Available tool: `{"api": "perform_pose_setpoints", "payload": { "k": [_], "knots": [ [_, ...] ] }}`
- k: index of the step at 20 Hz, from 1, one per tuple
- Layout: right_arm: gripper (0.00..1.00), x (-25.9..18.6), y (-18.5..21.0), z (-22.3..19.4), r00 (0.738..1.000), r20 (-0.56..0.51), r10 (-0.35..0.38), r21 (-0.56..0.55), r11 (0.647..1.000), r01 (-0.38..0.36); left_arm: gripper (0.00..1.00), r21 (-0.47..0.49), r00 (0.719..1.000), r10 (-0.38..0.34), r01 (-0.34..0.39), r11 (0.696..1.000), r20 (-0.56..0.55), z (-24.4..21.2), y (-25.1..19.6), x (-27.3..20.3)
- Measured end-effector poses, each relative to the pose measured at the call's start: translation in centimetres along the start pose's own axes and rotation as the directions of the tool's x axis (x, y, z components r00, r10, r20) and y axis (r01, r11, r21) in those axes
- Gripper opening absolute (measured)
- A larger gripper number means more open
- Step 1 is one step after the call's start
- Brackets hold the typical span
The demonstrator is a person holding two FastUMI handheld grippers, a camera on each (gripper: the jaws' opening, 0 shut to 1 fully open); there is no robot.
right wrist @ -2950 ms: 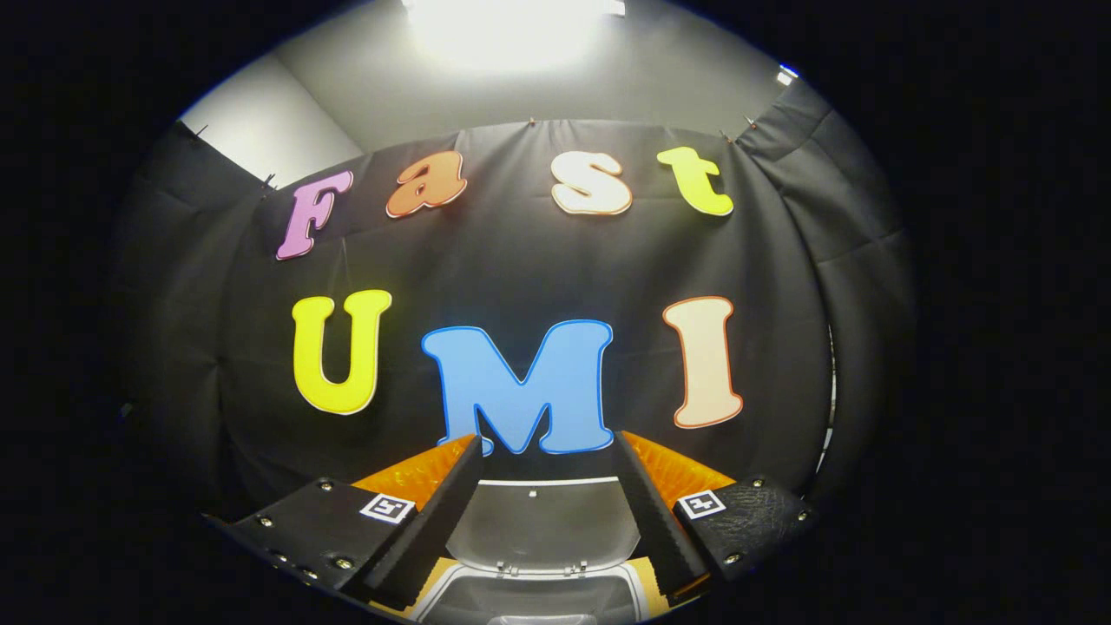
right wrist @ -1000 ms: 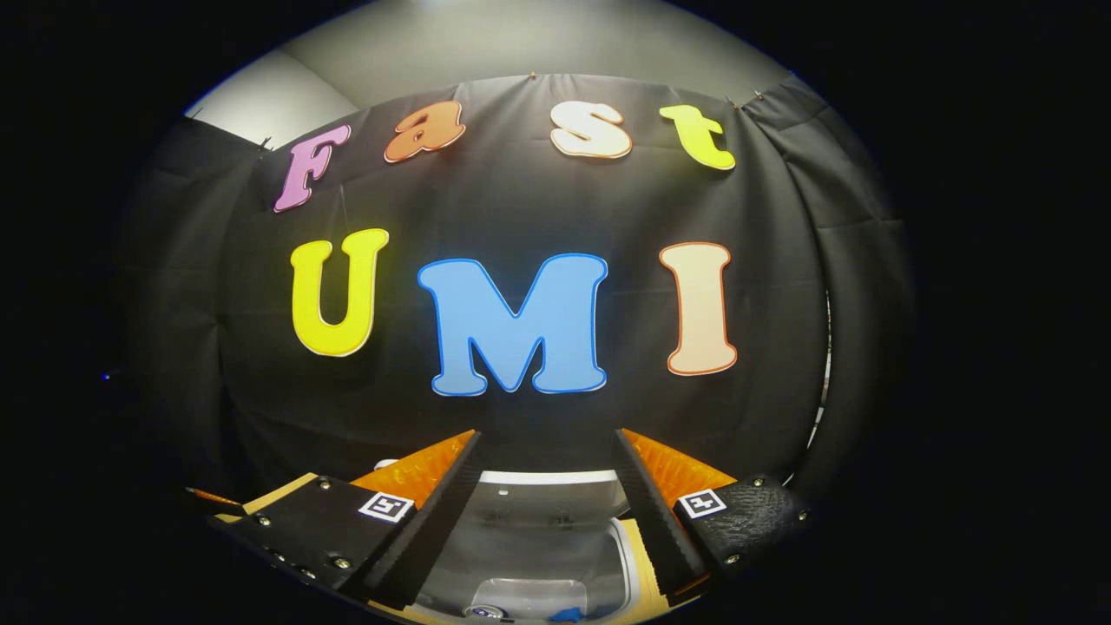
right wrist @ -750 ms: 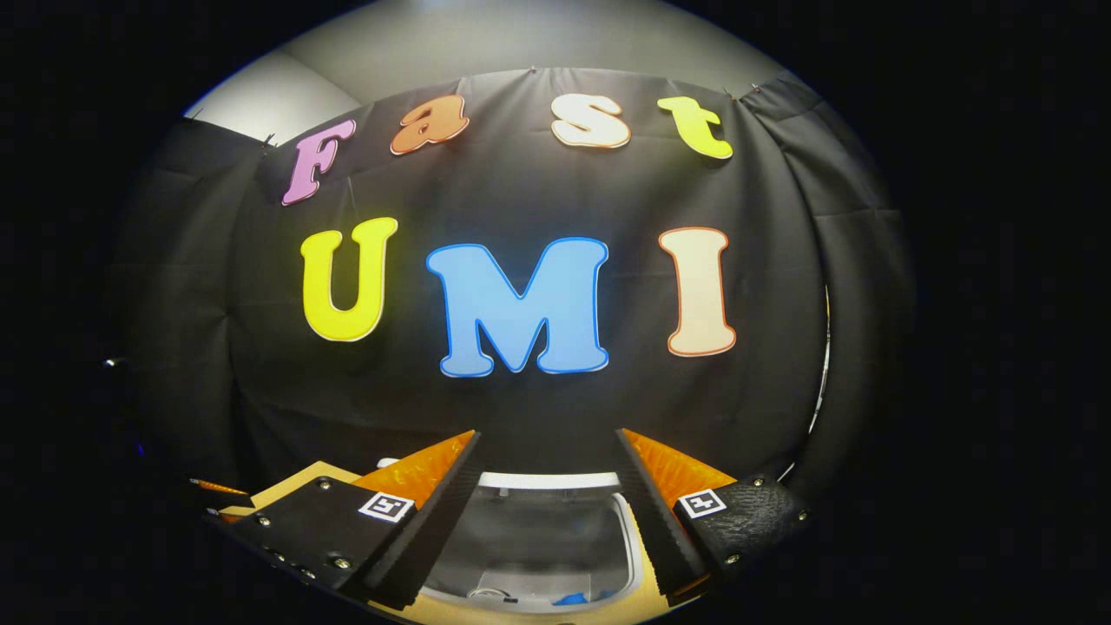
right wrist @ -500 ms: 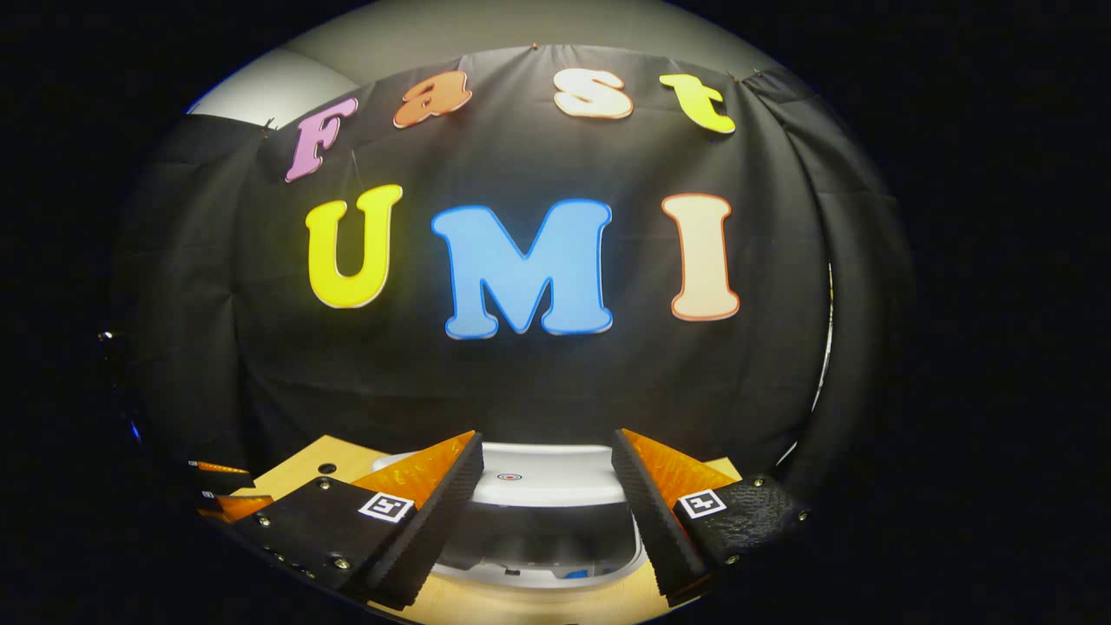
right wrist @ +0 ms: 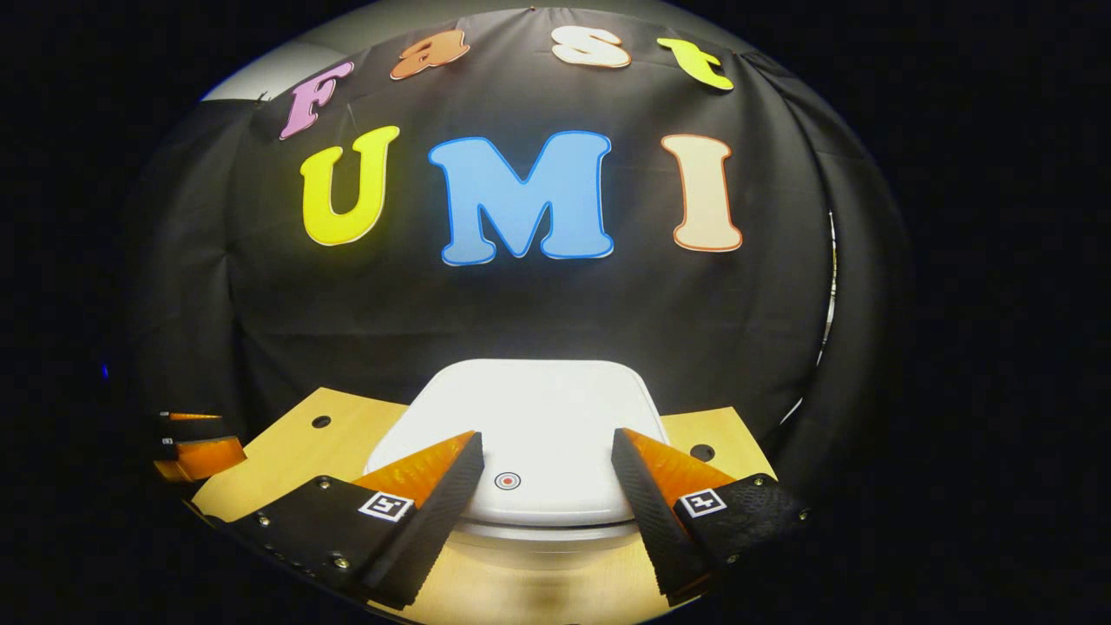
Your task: Press the lid of the desktop garbage bin to open it, pick up the crumpled paper on the desktop and throw it into the bin, then pick up the pop can on the desktop and drop it into the bin, and finally close the garbage bin lid.
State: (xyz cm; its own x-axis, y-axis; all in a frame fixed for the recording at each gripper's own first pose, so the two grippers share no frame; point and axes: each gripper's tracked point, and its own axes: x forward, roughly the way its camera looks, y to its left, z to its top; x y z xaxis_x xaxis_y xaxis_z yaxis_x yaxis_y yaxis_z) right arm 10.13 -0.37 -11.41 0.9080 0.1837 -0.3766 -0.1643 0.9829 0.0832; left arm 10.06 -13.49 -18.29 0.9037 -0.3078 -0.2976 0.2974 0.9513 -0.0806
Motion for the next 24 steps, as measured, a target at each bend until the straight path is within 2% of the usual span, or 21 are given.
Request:
{"api": "perform_pose_setpoints", "payload": {
  "k": [16,24],
  "knots": [
    [0.96,-0.1,0.0,-0.5,0.997,0.080,-0.012,-0.022,1.000,0.014,0.96,-0.027,1.000,0.023,-0.023,0.999,-0.004,-1.0,0.7,0.3],
    [0.96,-0.6,-0.4,-0.7,0.998,0.059,-0.009,-0.001,1.000,0.009,0.96,-0.046,1.000,0.014,-0.015,0.999,-0.013,-1.6,0.3,0.4]
  ]
}}
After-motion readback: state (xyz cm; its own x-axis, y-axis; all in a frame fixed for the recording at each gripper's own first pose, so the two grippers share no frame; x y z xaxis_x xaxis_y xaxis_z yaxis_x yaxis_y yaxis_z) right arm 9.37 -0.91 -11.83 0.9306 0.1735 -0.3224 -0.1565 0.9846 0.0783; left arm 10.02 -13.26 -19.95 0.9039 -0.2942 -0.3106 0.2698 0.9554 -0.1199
